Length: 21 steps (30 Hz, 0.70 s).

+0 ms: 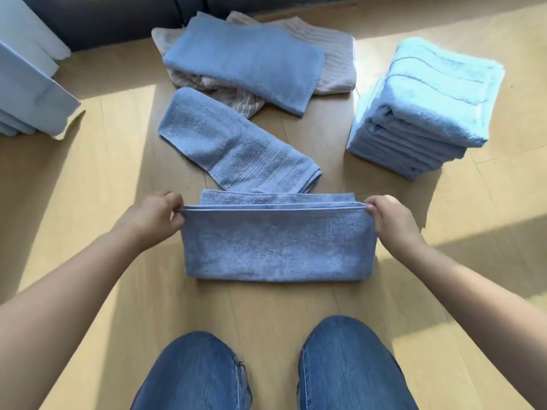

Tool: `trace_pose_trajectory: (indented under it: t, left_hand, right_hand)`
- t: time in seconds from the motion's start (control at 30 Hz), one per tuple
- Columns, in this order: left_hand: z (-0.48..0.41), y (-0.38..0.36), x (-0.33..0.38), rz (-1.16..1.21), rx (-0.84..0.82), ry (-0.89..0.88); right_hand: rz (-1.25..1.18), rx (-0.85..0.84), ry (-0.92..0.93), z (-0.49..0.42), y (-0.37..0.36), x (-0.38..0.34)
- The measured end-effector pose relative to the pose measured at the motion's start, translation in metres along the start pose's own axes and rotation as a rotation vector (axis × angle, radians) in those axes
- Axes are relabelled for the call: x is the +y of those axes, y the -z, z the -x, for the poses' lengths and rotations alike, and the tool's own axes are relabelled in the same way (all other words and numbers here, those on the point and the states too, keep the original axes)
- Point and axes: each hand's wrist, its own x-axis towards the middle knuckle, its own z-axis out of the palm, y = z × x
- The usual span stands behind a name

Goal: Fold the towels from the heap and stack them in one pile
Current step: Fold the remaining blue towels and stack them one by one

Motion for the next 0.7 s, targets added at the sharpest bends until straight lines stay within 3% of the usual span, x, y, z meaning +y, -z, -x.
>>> trace_pose_trajectory:
  t: [0.37, 0.53, 0.63, 0.7]
  left_hand:
    - [-0.053, -0.017, -0.008, -0.056, -0.047, 0.064]
    - [-0.058, -0.032, 0.003, 0.558, 0.143, 0.376]
    - [-0.037, -0.054, 0.007, 0.671, 0.182, 0.427]
    - [-0.015, -0.073, 0.009, 0.739, 0.15, 0.457]
  right_hand:
    - [0.054, -0.068, -0.071, -0.054, -0.016, 0.003]
    - [0.068, -0.044, -0.153, -0.054, -0.026, 0.007]
    - [0.027, -0.044, -0.159, -0.033, -0.039, 0.008]
    - [-0.054, -0.049, -0.257, -0.013, -0.051, 0.004]
